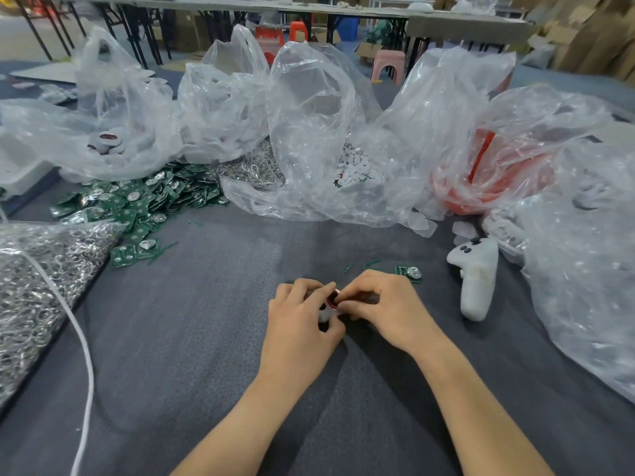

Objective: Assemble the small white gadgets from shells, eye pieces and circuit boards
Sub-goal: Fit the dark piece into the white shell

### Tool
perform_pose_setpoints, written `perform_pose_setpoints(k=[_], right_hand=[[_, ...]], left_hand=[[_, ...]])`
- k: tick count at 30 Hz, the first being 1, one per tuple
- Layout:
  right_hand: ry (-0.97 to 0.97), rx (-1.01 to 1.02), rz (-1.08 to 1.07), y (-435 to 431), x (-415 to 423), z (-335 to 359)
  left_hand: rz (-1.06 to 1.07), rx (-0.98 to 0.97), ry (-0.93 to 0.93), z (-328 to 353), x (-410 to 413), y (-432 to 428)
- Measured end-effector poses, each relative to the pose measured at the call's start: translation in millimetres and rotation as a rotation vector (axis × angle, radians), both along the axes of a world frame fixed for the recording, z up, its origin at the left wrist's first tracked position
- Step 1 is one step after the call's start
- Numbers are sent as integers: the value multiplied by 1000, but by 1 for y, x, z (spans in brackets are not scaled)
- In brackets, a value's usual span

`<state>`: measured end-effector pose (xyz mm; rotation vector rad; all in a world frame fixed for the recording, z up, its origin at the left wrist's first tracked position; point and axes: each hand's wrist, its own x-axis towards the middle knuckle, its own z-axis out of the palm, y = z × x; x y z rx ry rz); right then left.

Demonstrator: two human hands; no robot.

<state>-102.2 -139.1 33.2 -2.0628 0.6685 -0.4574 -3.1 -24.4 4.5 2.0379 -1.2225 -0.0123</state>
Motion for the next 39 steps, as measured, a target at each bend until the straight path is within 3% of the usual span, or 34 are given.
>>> perform_pose_setpoints(k=[5,10,30,39], right_hand=[[5,-305,95,6,4,-5],[21,-475,129,15,9,-8],[18,-355,95,5,5,-4],[9,-210,32,-1,1,0]], left_hand=[[-6,-8,12,-1,5,-1],[-69,21,42,2,15,-1],[-117,60,12,4,18,3],[-128,-16,26,2,16,6]])
